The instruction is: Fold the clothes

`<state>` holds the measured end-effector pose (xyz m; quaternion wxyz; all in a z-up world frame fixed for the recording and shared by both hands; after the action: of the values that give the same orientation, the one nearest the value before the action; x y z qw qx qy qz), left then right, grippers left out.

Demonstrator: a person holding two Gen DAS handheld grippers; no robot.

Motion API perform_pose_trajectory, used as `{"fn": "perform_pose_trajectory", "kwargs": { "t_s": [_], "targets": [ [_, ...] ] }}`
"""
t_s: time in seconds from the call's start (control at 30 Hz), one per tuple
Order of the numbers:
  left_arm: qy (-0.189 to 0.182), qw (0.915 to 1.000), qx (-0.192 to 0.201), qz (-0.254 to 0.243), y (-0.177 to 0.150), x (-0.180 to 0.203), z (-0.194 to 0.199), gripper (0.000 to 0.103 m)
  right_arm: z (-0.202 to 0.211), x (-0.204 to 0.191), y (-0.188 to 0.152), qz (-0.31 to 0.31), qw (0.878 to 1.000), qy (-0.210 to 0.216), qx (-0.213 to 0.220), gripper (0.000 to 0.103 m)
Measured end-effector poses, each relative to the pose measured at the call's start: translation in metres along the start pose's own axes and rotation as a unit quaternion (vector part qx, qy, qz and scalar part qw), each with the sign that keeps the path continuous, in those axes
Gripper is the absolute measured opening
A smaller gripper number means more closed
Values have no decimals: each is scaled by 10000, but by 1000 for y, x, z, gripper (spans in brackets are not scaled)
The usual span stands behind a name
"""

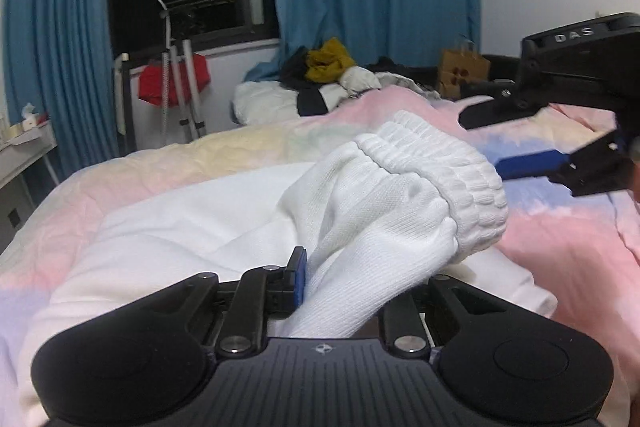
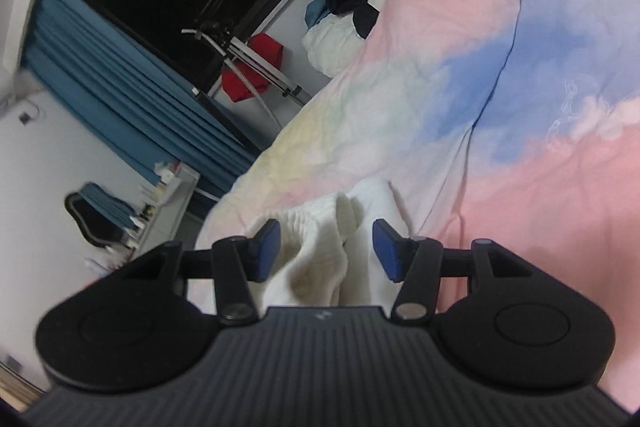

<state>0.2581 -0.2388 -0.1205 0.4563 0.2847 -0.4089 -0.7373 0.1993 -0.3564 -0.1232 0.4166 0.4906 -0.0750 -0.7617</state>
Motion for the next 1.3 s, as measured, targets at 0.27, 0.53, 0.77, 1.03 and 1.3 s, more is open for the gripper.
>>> {"fn": "perform_pose_trajectory", "kwargs": {
  "t_s": [0.27, 0.53, 0.77, 1.03, 1.3],
  "targets": [
    [-288, 9947, -499, -847, -70, -14, 40, 44, -31, 3, -1, 137, 9957, 406, -815, 54],
    [-248, 9944, -644, -804, -107, -22, 76, 49, -67, -15, -25, 994, 9872, 263, -1217, 54],
    [-181, 9957, -475, -770, -119, -23, 83, 44, -99, -33, -31, 1261, 9843, 554, -1099, 47],
    [-357, 9966, -15, -743, -99, -20, 88, 14, -90, -44, -16, 1230, 9883, 511, -742, 22],
    [-637, 9898, 643, -1103, -67, 14, 100, 12, -51, -51, 26, 910, 9920, 880, 5, 17]
  ]
}}
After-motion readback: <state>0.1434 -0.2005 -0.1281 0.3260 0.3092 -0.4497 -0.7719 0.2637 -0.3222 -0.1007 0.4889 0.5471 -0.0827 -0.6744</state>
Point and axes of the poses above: each gripper's, at about its wrist camera, not at the fingertips, and z roughly against the way its jaws point, x to its right, y to its top, the point moved 10 cm from there along -z, roughly the way its jaws point, and after that the axes turned 9 degrees about -y, right-handed, at the moved point
